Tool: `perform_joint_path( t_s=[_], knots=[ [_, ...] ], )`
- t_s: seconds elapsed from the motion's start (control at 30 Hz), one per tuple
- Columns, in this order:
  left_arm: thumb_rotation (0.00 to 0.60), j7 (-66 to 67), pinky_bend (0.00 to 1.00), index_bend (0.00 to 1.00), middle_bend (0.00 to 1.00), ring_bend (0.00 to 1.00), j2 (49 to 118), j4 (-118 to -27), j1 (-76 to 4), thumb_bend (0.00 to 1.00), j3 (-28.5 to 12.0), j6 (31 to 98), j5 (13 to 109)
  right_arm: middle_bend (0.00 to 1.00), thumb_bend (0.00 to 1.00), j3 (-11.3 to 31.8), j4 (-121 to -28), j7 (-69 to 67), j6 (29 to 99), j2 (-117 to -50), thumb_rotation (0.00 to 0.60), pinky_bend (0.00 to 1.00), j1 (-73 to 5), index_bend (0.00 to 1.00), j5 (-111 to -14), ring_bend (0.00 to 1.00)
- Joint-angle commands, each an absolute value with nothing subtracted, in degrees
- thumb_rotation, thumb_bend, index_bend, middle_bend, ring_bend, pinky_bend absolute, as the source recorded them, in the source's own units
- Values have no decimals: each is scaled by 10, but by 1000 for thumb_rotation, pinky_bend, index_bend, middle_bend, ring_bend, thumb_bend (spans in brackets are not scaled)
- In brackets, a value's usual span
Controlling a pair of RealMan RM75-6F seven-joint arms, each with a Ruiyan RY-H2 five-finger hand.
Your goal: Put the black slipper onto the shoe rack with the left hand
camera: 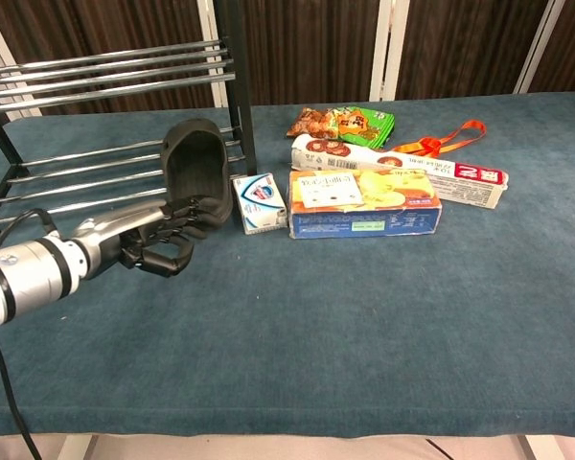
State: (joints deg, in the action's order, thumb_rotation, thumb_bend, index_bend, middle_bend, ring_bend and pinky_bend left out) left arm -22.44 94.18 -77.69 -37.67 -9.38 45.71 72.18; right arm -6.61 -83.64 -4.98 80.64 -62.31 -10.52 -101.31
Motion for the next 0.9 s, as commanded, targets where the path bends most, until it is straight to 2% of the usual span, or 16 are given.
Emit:
perform_joint_path(
  t_s=[0.03, 0.9],
  knots=[
    [600, -228, 151, 0, 0, 0, 948, -764, -383, 687, -101, 454, 718, 0, 113, -66, -836, -50, 806, -623, 600, 0, -105, 0, -1013, 0],
    [600, -328, 141, 0, 0, 0, 983, -653, -428, 689, -145, 438, 728, 0, 113, -67, -835, -55, 808, -621, 600, 0, -105, 0, -1014, 0]
  ],
)
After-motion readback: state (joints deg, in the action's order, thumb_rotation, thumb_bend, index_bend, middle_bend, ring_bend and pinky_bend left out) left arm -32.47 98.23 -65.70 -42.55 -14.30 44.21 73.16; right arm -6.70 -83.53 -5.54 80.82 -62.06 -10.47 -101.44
